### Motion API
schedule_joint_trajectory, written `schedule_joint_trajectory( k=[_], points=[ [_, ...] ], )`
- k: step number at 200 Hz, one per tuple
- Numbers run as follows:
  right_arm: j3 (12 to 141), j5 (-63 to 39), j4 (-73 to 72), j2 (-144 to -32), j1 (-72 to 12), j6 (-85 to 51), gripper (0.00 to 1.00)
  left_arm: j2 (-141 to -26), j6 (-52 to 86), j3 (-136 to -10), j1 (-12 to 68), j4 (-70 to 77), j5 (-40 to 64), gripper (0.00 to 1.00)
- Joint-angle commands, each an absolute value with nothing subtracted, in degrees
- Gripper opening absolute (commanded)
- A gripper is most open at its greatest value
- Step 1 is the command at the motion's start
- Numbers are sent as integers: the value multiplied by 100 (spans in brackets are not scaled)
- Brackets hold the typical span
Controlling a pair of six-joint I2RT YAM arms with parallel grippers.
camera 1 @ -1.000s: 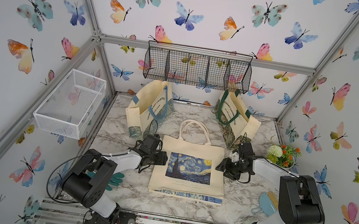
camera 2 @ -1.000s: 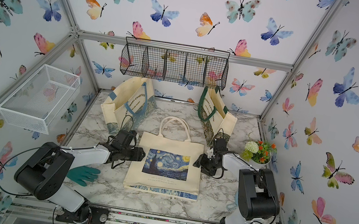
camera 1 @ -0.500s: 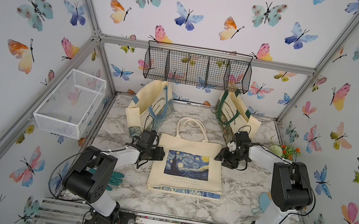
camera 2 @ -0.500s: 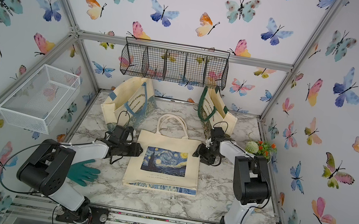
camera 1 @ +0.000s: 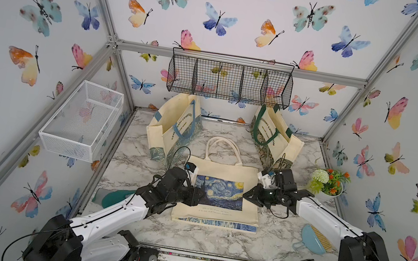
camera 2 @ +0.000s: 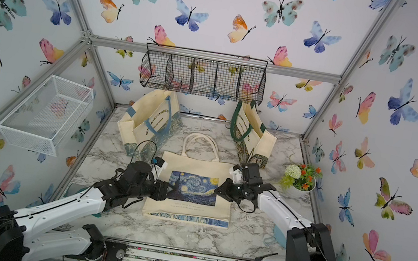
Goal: Put away the canvas bag
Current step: Adjust the canvas bag at the center of the board.
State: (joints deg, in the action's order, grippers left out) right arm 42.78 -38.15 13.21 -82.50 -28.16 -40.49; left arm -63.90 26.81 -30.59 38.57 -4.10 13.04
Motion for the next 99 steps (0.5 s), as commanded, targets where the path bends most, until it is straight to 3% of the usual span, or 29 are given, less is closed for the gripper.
schedule_joint_trajectory(
  k=[1, 19, 33, 99],
  points=[
    [4411, -4228, 499, -8714, -3497, -4451, 3, -6910, 3033, -2802, 3932, -103, 1863, 34],
    [4497, -4204, 267, -9070, -3826, -4596, 1, -7179, 3204, -2729, 4088, -8, 1980, 13],
    [4534, -4191, 173, -9267, -3991, -4666, 1, -7215, 3340, -2677, 4270, 8, 1910, 4],
    [4973, -3474, 1016, -10424, -4773, -4004, 1, -7381, 3640, -2279, 4561, 133, 1714, 1]
  ],
)
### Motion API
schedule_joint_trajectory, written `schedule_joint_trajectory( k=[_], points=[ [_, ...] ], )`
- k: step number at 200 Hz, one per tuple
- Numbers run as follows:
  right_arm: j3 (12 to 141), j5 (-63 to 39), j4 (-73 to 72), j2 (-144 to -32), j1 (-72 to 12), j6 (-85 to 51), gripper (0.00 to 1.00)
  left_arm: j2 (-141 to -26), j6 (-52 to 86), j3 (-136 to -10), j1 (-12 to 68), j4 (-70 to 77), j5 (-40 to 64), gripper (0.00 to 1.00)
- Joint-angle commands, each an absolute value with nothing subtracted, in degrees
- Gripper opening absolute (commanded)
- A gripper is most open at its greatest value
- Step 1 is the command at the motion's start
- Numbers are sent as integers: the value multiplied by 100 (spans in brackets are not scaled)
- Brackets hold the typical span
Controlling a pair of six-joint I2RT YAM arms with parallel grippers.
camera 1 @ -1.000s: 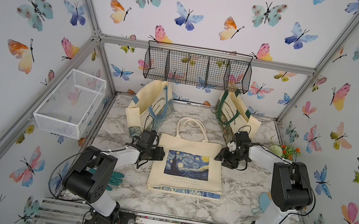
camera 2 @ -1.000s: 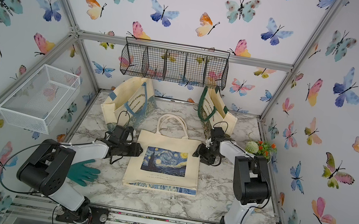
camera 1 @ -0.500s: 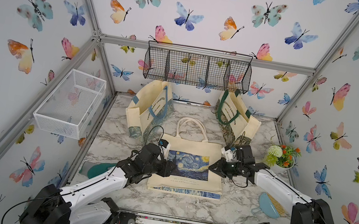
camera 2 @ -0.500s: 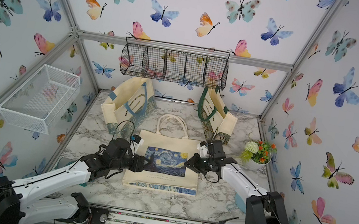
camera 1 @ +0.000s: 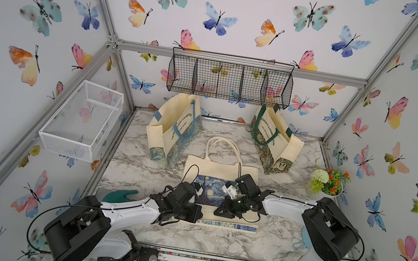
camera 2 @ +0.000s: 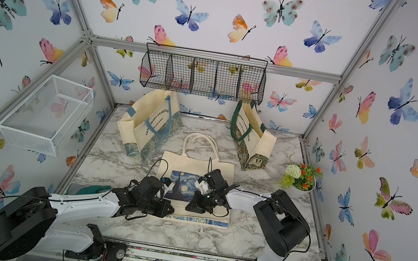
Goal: Put away the canvas bag
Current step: Adjust the canvas bag at the center of the board.
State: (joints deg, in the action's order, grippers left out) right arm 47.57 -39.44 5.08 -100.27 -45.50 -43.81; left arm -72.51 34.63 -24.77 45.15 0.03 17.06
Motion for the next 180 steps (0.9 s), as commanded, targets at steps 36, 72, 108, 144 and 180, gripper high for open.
schedule_joint_trajectory(
  k=[36, 72, 108, 144, 180],
  points=[
    [4623, -2923, 1269, -10453, -4816, -3949, 1, -7562, 3810, -1773, 4563, 621, 1589, 0],
    [4064, -2197, 1672, -10095, -4818, -3991, 1, -7682, 4030, -1307, 4569, 1105, 1484, 0],
    [3842, -1117, 2395, -9863, -4808, -4605, 1, -7695, 4112, -1034, 4569, 1307, 1285, 0],
    [3621, -623, 2680, -9851, -4799, -5089, 1, -7693, 4148, -870, 4567, 1379, 1238, 0],
    [3246, -773, 2509, -9806, -4764, -5329, 1, -7707, 4164, -877, 4569, 1397, 1205, 0]
  ],
)
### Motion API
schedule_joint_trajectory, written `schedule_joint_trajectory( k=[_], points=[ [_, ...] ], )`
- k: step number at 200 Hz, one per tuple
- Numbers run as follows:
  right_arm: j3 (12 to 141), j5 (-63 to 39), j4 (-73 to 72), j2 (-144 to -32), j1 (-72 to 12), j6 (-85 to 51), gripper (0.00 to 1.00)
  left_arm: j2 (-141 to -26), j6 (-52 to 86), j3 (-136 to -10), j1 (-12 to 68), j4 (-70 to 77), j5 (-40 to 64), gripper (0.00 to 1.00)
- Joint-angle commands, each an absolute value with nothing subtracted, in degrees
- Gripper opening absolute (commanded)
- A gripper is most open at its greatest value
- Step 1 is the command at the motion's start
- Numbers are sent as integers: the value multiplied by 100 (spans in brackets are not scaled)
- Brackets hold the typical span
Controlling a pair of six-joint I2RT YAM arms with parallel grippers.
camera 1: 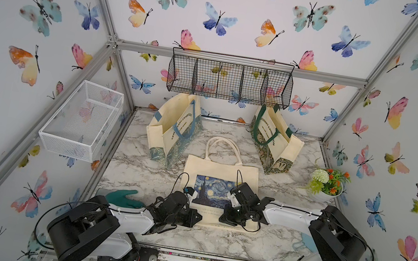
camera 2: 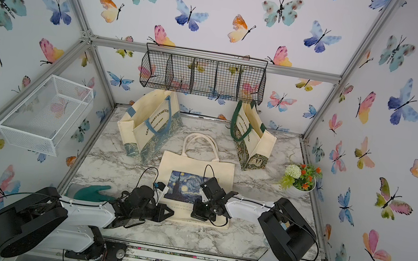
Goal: Put away the canvas bag
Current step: Adjust the canvas bag at the center of the board.
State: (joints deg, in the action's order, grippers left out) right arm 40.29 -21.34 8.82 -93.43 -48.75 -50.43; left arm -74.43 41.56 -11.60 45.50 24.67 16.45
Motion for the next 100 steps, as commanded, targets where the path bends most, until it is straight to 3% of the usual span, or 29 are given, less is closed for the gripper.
schedule_joint_trajectory(
  k=[1, 100],
  points=[
    [3236, -782, 2503, -9803, -4764, -5332, 1, -7708, 4169, -878, 4565, 1397, 1205, 0],
    [2954, -1003, 2787, -8624, -4732, -5405, 1, -7724, 4153, -904, 4570, 1389, 1173, 0]
  ],
)
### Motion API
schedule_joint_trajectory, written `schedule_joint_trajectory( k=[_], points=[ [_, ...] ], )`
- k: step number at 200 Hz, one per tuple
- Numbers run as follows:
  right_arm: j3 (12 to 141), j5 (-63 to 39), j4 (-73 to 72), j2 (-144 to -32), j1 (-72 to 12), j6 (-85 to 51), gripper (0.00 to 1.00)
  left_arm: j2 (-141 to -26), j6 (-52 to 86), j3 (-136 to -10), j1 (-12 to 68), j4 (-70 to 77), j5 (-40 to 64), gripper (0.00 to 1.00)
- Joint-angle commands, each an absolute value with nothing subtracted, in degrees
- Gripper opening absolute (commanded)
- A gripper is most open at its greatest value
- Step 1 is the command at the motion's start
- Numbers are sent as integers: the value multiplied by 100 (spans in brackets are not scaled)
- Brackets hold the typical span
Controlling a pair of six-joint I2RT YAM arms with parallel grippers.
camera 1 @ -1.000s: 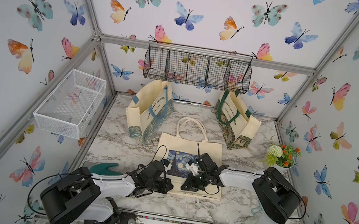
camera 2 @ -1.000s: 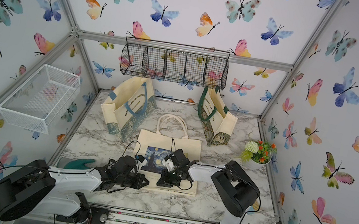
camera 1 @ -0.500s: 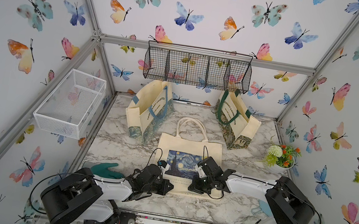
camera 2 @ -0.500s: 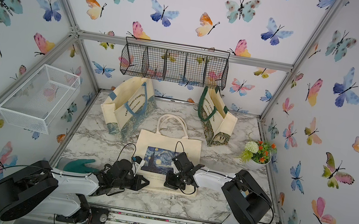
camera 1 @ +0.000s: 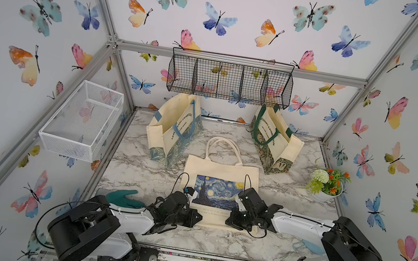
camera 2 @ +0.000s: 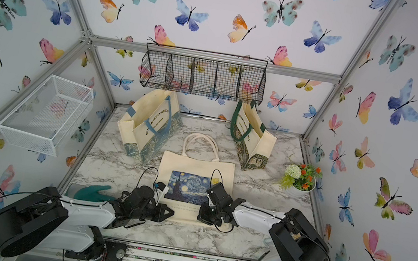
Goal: Put away the canvas bag
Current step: Adjust the canvas bag at the center of the board.
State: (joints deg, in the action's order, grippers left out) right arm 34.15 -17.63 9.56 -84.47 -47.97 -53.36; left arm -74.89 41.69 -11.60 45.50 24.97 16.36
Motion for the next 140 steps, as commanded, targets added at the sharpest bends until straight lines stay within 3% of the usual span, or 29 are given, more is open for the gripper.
schedule_joint_trajectory(
  k=[1, 140],
  points=[
    [2949, -1007, 2786, -8618, -4726, -5405, 1, -7725, 4151, -905, 4570, 1389, 1175, 0],
    [2743, -1147, 3156, -7878, -4148, -5590, 1, -7723, 4142, -907, 4570, 1389, 1217, 0]
  ],
)
